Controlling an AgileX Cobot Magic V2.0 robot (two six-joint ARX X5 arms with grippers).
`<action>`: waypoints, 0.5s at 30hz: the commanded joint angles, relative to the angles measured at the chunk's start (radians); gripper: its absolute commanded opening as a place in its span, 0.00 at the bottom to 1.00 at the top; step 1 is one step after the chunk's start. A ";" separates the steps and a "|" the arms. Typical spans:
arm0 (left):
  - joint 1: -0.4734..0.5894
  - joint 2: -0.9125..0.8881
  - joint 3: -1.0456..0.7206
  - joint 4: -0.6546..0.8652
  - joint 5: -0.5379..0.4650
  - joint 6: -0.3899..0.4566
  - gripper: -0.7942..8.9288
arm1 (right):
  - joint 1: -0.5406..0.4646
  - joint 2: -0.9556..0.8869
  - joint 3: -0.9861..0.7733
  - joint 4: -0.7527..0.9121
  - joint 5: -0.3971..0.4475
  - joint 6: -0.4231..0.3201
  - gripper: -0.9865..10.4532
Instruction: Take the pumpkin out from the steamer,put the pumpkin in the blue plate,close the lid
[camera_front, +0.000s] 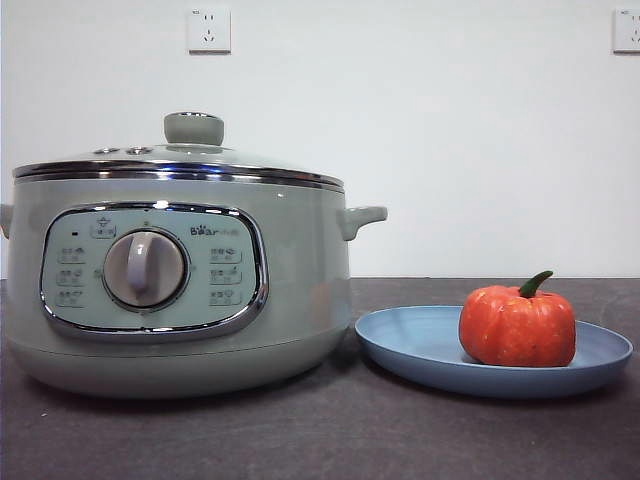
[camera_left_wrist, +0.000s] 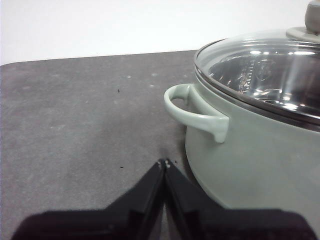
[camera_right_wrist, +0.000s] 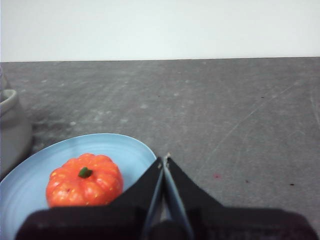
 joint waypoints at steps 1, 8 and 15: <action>-0.002 -0.002 -0.016 0.002 0.002 -0.006 0.08 | 0.016 -0.003 -0.028 -0.019 0.004 -0.010 0.09; -0.002 -0.002 -0.016 0.002 0.002 -0.006 0.08 | 0.035 0.001 -0.028 -0.003 0.000 -0.001 0.09; -0.003 -0.002 -0.016 0.002 0.002 -0.006 0.08 | 0.035 0.003 -0.028 -0.009 0.001 -0.001 0.09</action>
